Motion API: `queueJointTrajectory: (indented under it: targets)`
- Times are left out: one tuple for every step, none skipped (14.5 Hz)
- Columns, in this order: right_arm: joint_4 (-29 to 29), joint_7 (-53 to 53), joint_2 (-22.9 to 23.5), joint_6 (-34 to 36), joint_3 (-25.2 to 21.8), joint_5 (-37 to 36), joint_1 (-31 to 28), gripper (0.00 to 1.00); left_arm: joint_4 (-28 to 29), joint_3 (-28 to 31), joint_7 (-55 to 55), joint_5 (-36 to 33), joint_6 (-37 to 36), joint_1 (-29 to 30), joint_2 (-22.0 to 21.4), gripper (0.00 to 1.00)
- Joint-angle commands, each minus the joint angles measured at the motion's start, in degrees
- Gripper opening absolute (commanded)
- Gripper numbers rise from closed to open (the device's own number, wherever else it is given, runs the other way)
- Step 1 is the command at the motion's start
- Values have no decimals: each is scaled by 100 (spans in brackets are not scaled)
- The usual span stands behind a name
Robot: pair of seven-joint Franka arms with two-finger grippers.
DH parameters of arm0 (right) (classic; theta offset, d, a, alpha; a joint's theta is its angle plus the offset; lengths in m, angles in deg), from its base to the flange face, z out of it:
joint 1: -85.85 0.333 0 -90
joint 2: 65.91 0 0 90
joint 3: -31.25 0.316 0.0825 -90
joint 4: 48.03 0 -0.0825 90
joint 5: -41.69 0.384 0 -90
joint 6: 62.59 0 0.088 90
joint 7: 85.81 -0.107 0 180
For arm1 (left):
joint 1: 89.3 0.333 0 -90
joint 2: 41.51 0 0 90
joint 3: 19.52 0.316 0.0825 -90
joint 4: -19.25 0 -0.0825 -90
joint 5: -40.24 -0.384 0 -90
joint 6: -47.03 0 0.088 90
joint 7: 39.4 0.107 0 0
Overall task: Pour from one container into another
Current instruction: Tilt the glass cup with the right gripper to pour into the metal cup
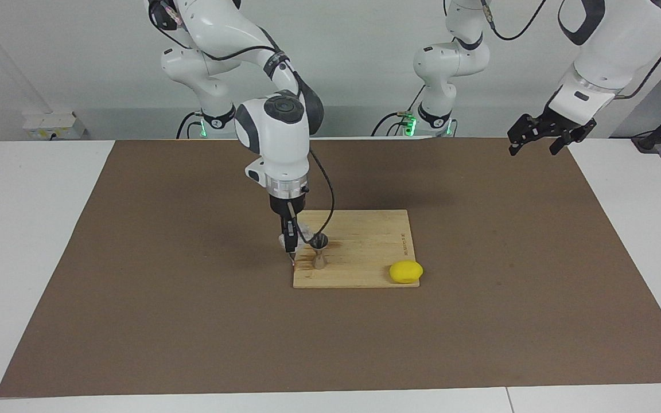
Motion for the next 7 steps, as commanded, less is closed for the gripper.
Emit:
queueJointTrajectory:
  targets:
    - [-168, -143, 75, 136, 21, -262, 93, 0, 72, -43, 22, -52, -15, 40, -61, 100]
    - [-176, -143, 66, 145, 20, -262, 102, 0, 160, -43, -13, -52, 20, 40, -114, 100]
    - [-211, -143, 66, 179, 20, -262, 102, 0, 178, -43, -13, -52, 29, 31, -114, 100]
    - [-264, -143, 75, 215, 29, -254, 102, 0, 178, -43, -22, -52, 29, 5, -123, 100]
    - [-282, -143, 84, 232, 29, -245, 102, 0, 178, -43, -22, -52, 12, -30, -123, 100]
    - [-291, -143, 84, 224, 29, -236, 102, 0, 187, -43, -22, -52, -14, -39, -123, 100]
    - [-299, -152, 84, 232, 29, -219, 102, 0, 187, -34, -22, -52, 3, -31, -123, 100]
